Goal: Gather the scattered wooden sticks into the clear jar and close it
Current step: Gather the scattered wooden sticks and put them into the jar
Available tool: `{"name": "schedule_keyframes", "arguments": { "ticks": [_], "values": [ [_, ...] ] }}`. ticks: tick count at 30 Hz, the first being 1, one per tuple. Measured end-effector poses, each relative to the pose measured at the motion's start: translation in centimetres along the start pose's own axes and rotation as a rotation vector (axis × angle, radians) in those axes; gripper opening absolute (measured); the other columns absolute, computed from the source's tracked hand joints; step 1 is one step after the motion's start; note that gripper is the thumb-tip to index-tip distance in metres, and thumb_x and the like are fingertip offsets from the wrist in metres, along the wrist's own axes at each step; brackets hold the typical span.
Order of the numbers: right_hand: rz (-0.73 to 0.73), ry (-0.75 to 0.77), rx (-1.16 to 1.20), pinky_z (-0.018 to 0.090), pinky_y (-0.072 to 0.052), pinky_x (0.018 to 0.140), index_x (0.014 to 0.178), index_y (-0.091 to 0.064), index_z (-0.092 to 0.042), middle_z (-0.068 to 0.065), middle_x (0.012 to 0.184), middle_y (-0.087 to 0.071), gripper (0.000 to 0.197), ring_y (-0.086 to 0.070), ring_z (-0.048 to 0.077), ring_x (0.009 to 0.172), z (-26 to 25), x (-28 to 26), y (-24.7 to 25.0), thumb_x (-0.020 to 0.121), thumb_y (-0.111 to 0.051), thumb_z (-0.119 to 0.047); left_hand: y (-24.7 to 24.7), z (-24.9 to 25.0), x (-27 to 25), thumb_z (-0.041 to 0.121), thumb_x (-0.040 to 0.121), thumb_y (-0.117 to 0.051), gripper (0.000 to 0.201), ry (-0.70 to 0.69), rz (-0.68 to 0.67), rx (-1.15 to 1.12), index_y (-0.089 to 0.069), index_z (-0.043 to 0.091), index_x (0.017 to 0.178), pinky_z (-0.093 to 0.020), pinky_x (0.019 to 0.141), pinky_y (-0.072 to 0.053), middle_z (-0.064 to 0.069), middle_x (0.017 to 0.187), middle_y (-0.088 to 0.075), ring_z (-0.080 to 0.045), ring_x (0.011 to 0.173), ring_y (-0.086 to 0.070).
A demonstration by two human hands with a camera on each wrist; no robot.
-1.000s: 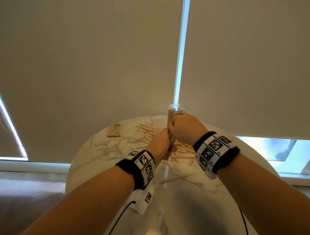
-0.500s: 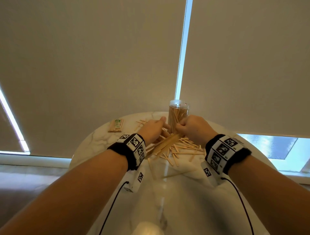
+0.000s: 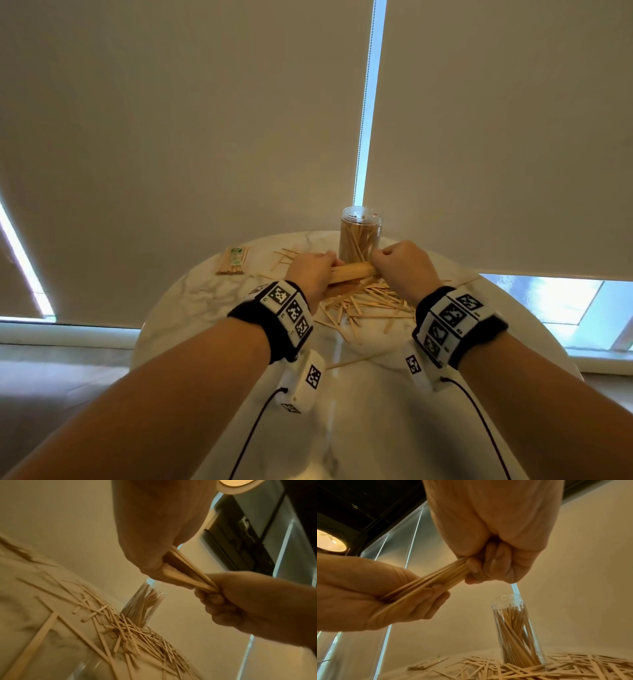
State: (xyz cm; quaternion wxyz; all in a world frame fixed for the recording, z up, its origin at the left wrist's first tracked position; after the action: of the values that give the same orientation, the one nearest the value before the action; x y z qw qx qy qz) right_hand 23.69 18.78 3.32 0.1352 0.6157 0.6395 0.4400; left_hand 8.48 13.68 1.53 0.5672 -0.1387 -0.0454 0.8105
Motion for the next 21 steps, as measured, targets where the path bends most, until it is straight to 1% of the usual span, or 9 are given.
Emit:
{"name": "schedule_keyframes", "arguments": {
  "ticks": [2, 6, 9, 12, 14, 16, 18, 19, 21],
  "values": [
    [-0.035, 0.010, -0.018, 0.028, -0.032, 0.050, 0.053, -0.055, -0.012, 0.000, 0.048, -0.047, 0.047, -0.045, 0.018, 0.049, -0.2, -0.1, -0.2, 0.094, -0.049, -0.035, 0.0, -0.1, 0.2, 0.016, 0.096, -0.057, 0.026, -0.079, 0.076, 0.144, -0.069, 0.001, 0.079, -0.035, 0.059, -0.060, -0.024, 0.089, -0.072, -0.031, 0.069, -0.073],
    [-0.101, 0.077, -0.168, 0.031, -0.044, 0.057, 0.068, -0.067, -0.009, 0.006, 0.064, -0.063, 0.056, -0.059, 0.021, 0.062, -0.9, -0.7, -0.7, 0.101, -0.037, -0.044, 0.6, 0.0, 0.5, 0.021, 0.093, -0.061, 0.030, -0.187, 0.231, 0.353, -0.068, 0.009, 0.067, -0.046, 0.066, -0.062, -0.017, 0.077, -0.074, -0.035, 0.067, -0.074],
    [-0.072, 0.045, -0.121, 0.028, -0.037, 0.052, 0.062, -0.061, -0.008, 0.005, 0.056, -0.054, 0.050, -0.051, 0.021, 0.055, -0.6, -0.3, -0.7, 0.098, -0.043, -0.038, 0.8, 0.0, 0.6, 0.033, 0.093, -0.060, 0.029, -0.109, 0.190, 0.252, -0.068, 0.007, 0.085, -0.048, 0.070, -0.062, -0.017, 0.090, -0.073, -0.034, 0.075, -0.074],
    [-0.047, -0.041, -0.016, 0.029, -0.039, 0.053, 0.064, -0.066, -0.005, 0.005, 0.055, -0.057, 0.048, -0.051, 0.021, 0.053, 0.2, 0.1, -0.5, 0.094, -0.047, -0.037, 1.4, 0.2, 1.3, 0.063, 0.090, -0.048, 0.056, 0.008, 0.166, 0.338, -0.061, 0.014, 0.114, -0.045, 0.080, -0.060, -0.009, 0.107, -0.068, -0.029, 0.091, -0.070],
    [-0.011, -0.058, 0.011, 0.029, -0.041, 0.054, 0.067, -0.070, -0.003, 0.007, 0.059, -0.063, 0.050, -0.054, 0.021, 0.054, 0.5, 0.2, -0.4, 0.095, -0.046, -0.038, 1.6, 0.1, 1.1, 0.066, 0.092, -0.043, 0.057, 0.060, 0.095, 0.246, -0.061, 0.018, 0.116, -0.047, 0.083, -0.058, -0.009, 0.113, -0.065, -0.028, 0.095, -0.067],
    [0.024, -0.065, 0.025, 0.028, -0.040, 0.053, 0.067, -0.071, -0.005, 0.007, 0.060, -0.066, 0.052, -0.055, 0.020, 0.054, 0.6, 0.3, -0.4, 0.096, -0.045, -0.038, 1.4, 0.0, 0.2, 0.074, 0.088, -0.043, 0.068, 0.160, 0.005, 0.104, -0.059, 0.017, 0.122, -0.047, 0.074, -0.061, -0.014, 0.117, -0.065, -0.032, 0.092, -0.070],
    [0.071, -0.076, 0.041, 0.029, -0.039, 0.053, 0.064, -0.071, -0.005, 0.006, 0.057, -0.063, 0.052, -0.056, 0.022, 0.054, 0.6, 0.6, -0.3, 0.096, -0.046, -0.038, 1.1, -0.5, -0.8, 0.088, 0.077, -0.037, 0.086, 0.315, -0.115, 0.005, -0.046, 0.019, 0.128, -0.046, 0.066, -0.062, -0.022, 0.117, -0.065, -0.038, 0.089, -0.072],
    [0.098, -0.080, 0.046, 0.030, -0.041, 0.054, 0.063, -0.070, -0.005, 0.008, 0.057, -0.064, 0.053, -0.057, 0.024, 0.055, 0.6, 0.7, -0.2, 0.096, -0.046, -0.038, 0.9, -0.5, -1.4, 0.093, 0.072, -0.033, 0.092, 0.386, -0.207, -0.025, -0.040, 0.021, 0.129, -0.042, 0.065, -0.063, -0.025, 0.116, -0.066, -0.037, 0.084, -0.073],
    [0.134, -0.082, 0.063, 0.033, -0.046, 0.058, 0.063, -0.069, -0.003, 0.012, 0.062, -0.068, 0.054, -0.061, 0.029, 0.059, 0.7, 0.8, -0.2, 0.096, -0.044, -0.038, 1.0, -0.5, -2.0, 0.093, 0.069, -0.031, 0.105, 0.445, -0.365, 0.003, -0.040, 0.007, 0.128, -0.025, 0.053, -0.058, -0.019, 0.107, -0.072, -0.018, 0.061, -0.068]
  ]
}}
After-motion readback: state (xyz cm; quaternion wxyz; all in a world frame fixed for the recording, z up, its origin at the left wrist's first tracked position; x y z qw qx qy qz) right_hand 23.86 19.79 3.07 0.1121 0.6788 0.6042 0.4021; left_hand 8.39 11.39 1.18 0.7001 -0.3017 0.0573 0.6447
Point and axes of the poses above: each hand's wrist, its own x-axis towards the middle knuckle, its own y-axis out of the back of the hand, z = x × y, the point moved 1 cm from there along x, towards the middle knuckle
